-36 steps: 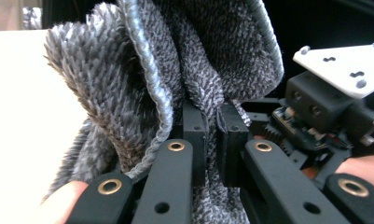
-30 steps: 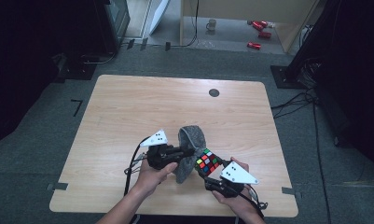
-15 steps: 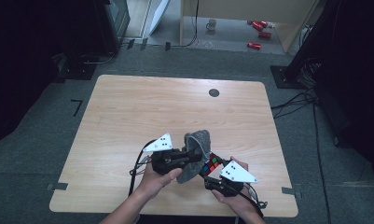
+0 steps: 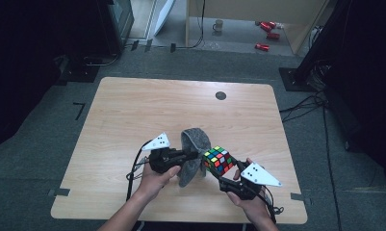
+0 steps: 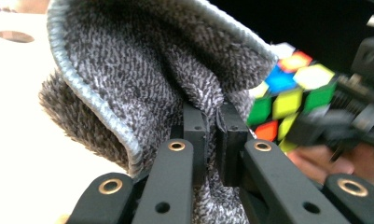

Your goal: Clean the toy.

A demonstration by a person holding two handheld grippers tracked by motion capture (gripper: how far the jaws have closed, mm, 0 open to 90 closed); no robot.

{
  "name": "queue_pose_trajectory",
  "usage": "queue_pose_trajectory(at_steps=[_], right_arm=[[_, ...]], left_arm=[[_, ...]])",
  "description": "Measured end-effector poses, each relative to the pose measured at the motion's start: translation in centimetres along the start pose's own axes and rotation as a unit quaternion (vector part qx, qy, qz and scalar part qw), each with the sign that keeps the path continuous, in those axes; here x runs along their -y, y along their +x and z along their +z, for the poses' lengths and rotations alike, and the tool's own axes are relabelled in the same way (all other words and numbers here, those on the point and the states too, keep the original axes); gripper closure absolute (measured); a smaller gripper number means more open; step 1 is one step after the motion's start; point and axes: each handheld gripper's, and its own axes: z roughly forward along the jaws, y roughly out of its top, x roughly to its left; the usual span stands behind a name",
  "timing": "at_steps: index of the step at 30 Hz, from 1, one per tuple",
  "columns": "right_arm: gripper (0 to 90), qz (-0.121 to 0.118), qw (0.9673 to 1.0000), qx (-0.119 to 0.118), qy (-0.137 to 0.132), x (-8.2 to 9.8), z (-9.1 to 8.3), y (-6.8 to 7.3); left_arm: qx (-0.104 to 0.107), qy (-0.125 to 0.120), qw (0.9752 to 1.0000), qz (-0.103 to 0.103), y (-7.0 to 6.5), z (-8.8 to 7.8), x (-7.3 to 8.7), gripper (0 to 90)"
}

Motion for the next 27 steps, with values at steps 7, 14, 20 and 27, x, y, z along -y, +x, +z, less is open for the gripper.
queue_pose_trajectory(at_steps=[7, 14, 20, 27], right_arm=[[34.2, 0.022, 0.9992, -0.026, -0.023, -0.5, -0.3, -0.2], [34.2, 0.026, 0.9986, -0.040, -0.021, -0.6, -0.2, -0.2], [34.2, 0.034, 0.9981, -0.042, -0.028, -0.8, -0.5, -0.5], [34.2, 0.036, 0.9981, -0.048, -0.011, -0.2, 0.1, -0.5]], left_arm=[[0.075, -0.009, 0.9965, -0.036, 0.0, 0.6, 0.1, 86.3], [0.135, -0.027, 0.9883, -0.066, 1.0, -0.2, 0.1, 86.4], [0.101, 0.022, 0.9945, -0.016, -0.2, 0.9, 0.4, 86.4], [0.097, -0.017, 0.9947, -0.029, 0.5, -0.3, 0.0, 86.3]])
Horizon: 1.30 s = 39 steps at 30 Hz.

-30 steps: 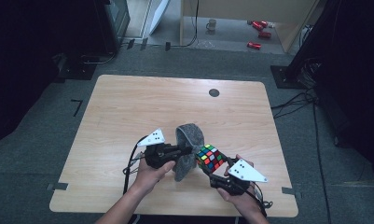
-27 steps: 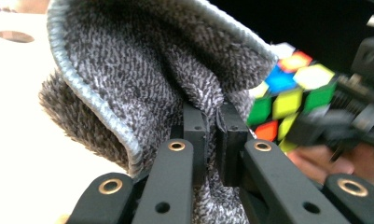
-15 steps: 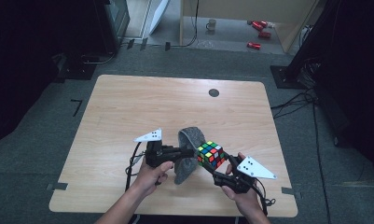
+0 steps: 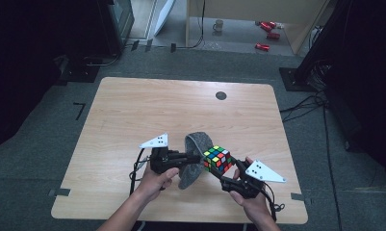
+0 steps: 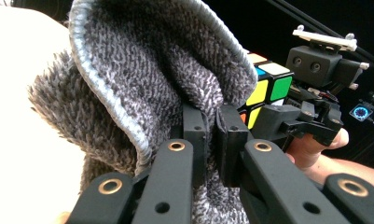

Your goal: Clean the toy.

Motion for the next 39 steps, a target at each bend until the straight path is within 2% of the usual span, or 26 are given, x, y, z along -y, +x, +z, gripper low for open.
queue_pose_trajectory(at_steps=[2, 4, 8, 9, 11, 12, 15, 17, 19, 21, 24, 26, 28, 29, 33, 36, 39], right_arm=[[34.2, 0.001, 1.0000, -0.001, -0.003, -0.2, -0.1, 0.1], [34.2, -0.002, 1.0000, 0.003, -0.007, -0.4, -0.2, 0.1], [34.2, 0.011, 0.9995, 0.022, -0.019, -0.8, -0.6, -0.3], [34.3, 0.023, 0.9992, 0.022, -0.023, -0.8, -0.7, -0.5], [34.2, 0.029, 0.9990, 0.021, -0.026, -0.8, -0.6, -0.6], [34.2, 0.029, 0.9991, 0.020, -0.024, -0.8, -0.5, -0.5], [34.2, 0.023, 0.9994, 0.021, -0.016, -0.3, 0.0, -0.2], [34.3, 0.028, 0.9992, 0.022, -0.018, -0.2, 0.1, -0.2], [34.3, 0.029, 0.9990, 0.026, -0.023, -0.4, 0.0, -0.3], [34.3, 0.041, 0.9984, 0.026, -0.028, -0.5, -0.1, -0.6], [34.2, 0.049, 0.9983, 0.019, -0.026, -0.4, 0.0, -0.6], [34.2, 0.041, 0.9989, 0.017, -0.016, -0.1, 0.5, -0.1], [34.2, 0.020, 0.9995, 0.024, -0.008, 0.1, 0.8, 0.4], [34.3, 0.019, 0.9994, 0.026, -0.008, 0.1, 0.8, 0.4], [34.3, 0.030, 0.9987, 0.037, -0.016, -0.2, 0.2, -0.4], [34.3, 0.038, 0.9984, 0.037, -0.018, -0.2, -0.1, -0.7], [34.2, 0.040, 0.9986, 0.030, -0.017, -0.2, 0.1, -0.4]], left_arm=[[0.003, 0.012, 0.9999, -0.003, 0.0, 0.5, 0.3, 86.3], [-0.002, 0.038, 0.9993, 0.005, -0.2, 1.4, 0.9, 86.3], [-0.006, 0.085, 0.9959, 0.030, -0.9, 3.1, 1.7, 86.2], [-0.007, 0.091, 0.9951, 0.037, -1.2, 3.5, 1.9, 86.2], [-0.004, 0.101, 0.9936, 0.050, -1.7, 4.2, 2.1, 86.1], [-0.004, 0.097, 0.9936, 0.056, -1.9, 4.3, 2.1, 86.1], [-0.006, 0.085, 0.9948, 0.056, -1.9, 4.3, 1.9, 86.3], [-0.011, 0.080, 0.9950, 0.059, -1.8, 4.0, 1.9, 86.4], [-0.020, 0.075, 0.9957, 0.051, -1.6, 3.8, 1.9, 86.4], [-0.018, 0.071, 0.9964, 0.044, -1.5, 4.0, 1.9, 86.4], [-0.007, 0.081, 0.9954, 0.050, -2.0, 4.8, 2.3, 86.3], [-0.006, 0.082, 0.9950, 0.055, -2.4, 5.3, 2.5, 86.3], [-0.009, 0.081, 0.9955, 0.047, -2.1, 5.1, 2.4, 86.3], [-0.015, 0.077, 0.9960, 0.043, -1.9, 4.8, 2.4, 86.3], [-0.040, 0.069, 0.9964, 0.030, -0.8, 3.6, 2.3, 86.2], [-0.036, 0.061, 0.9972, 0.022, -0.7, 3.5, 2.2, 86.2], [-0.031, 0.075, 0.9960, 0.036, -1.3, 4.3, 2.6, 86.0]])
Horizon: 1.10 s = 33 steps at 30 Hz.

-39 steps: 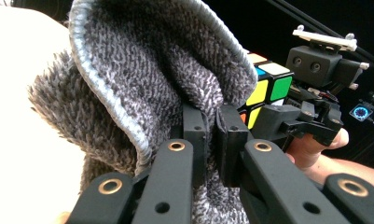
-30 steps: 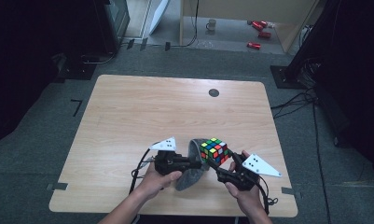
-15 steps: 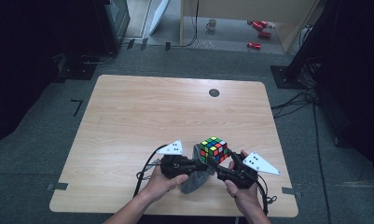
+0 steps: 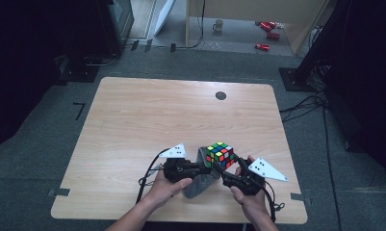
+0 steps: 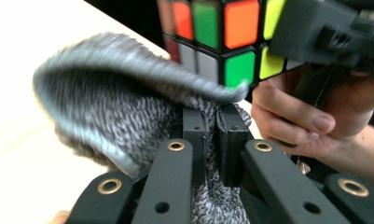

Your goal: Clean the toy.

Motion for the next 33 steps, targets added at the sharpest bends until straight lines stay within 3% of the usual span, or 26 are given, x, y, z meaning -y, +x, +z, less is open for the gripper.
queue_pose_trajectory(at_steps=[4, 8, 11, 14, 16, 20, 24, 27, 29, 33], right_arm=[[34.2, -0.010, 0.9999, -0.001, 0.001, 0.1, 0.0, 0.2], [34.3, -0.004, 0.9999, 0.012, -0.004, -0.1, -0.5, -0.6], [34.2, 0.012, 0.9998, 0.012, -0.006, -0.1, -0.4, -0.7], [34.3, 0.013, 0.9999, 0.005, -0.006, -0.1, -0.2, -0.4], [34.2, 0.009, 0.9999, 0.003, -0.005, 0.0, -0.1, -0.3], [34.3, 0.017, 0.9998, 0.010, -0.009, -0.2, -0.5, -1.0], [34.3, 0.031, 0.9995, 0.010, -0.008, 0.0, -0.4, -1.2], [34.3, 0.018, 0.9998, 0.005, 0.000, 0.2, 0.0, -0.7], [34.2, 0.005, 0.9999, 0.009, 0.004, 0.2, 0.0, -0.4], [34.2, 0.018, 0.9997, 0.013, -0.004, -0.1, -0.6, -1.2]], left_arm=[[-0.001, -0.011, 0.9999, 0.000, 0.2, -0.6, -0.2, 85.9], [0.005, -0.037, 0.9991, -0.018, 0.8, -1.6, -0.3, 86.0], [0.008, -0.026, 0.9996, -0.010, 0.3, -0.9, -0.1, 86.0], [0.021, -0.020, 0.9996, 0.003, -0.3, -0.2, 0.0, 86.0], [0.018, -0.022, 0.9995, 0.011, -0.5, -0.3, -0.1, 86.0], [0.007, -0.029, 0.9995, 0.010, 0.0, -1.1, -0.2, 86.0], [0.018, -0.023, 0.9995, 0.011, -0.5, -0.3, -0.1, 86.0], [0.014, -0.015, 0.9994, 0.027, -1.0, 0.2, -0.1, 86.0], [0.013, -0.016, 0.9994, 0.027, -0.8, -0.1, -0.1, 85.9], [-0.007, -0.033, 0.9993, 0.015, 0.2, -1.7, -0.2, 86.0]])
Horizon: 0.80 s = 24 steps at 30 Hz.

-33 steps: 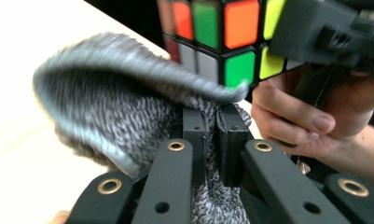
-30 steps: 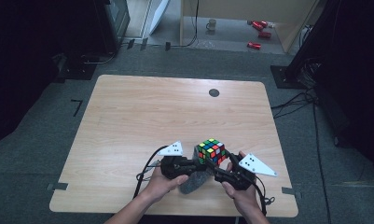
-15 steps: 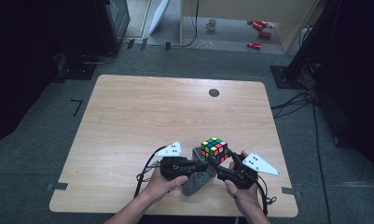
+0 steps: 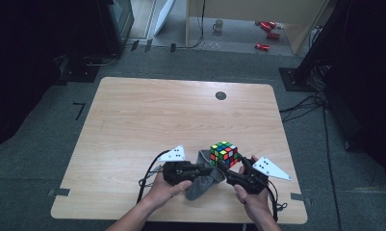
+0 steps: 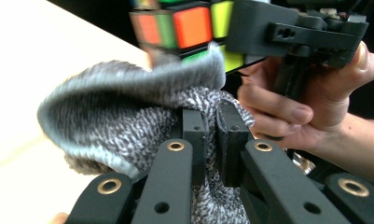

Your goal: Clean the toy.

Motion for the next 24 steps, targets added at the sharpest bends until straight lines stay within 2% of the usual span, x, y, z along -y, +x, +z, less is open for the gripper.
queue_pose_trajectory(at_steps=[3, 9, 11, 13, 15, 20, 24], right_arm=[[34.3, 0.000, 1.0000, -0.004, 0.001, 0.0, -0.3, -0.2], [34.2, -0.017, 0.9995, -0.021, 0.018, 0.6, 0.3, 0.6], [34.2, -0.021, 0.9993, -0.021, 0.022, 0.7, 0.5, 0.7], [34.3, -0.025, 0.9992, -0.020, 0.022, 0.8, 0.5, 0.7], [34.2, -0.022, 0.9993, -0.018, 0.022, 0.8, 0.5, 0.6], [34.2, -0.023, 0.9994, -0.014, 0.020, 0.7, 0.2, 0.2], [34.3, -0.025, 0.9994, -0.015, 0.019, 0.7, 0.1, 0.1]], left_arm=[[-0.013, -0.021, 0.9996, -0.014, 0.9, -1.2, -0.3, 85.9], [-0.018, -0.053, 0.9976, -0.041, 1.7, -2.6, -0.9, 82.7], [-0.030, -0.044, 0.9979, -0.039, 1.8, -2.7, -0.9, 80.4], [-0.048, -0.027, 0.9982, -0.025, 1.7, -2.7, -0.9, 77.6], [-0.056, -0.014, 0.9982, -0.016, 1.7, -2.7, -0.9, 73.5], [-0.083, 0.013, 0.9964, -0.008, 2.0, -3.2, -1.4, 51.9], [-0.104, 0.023, 0.9944, -0.003, 2.2, -4.2, -1.8, 39.8]])
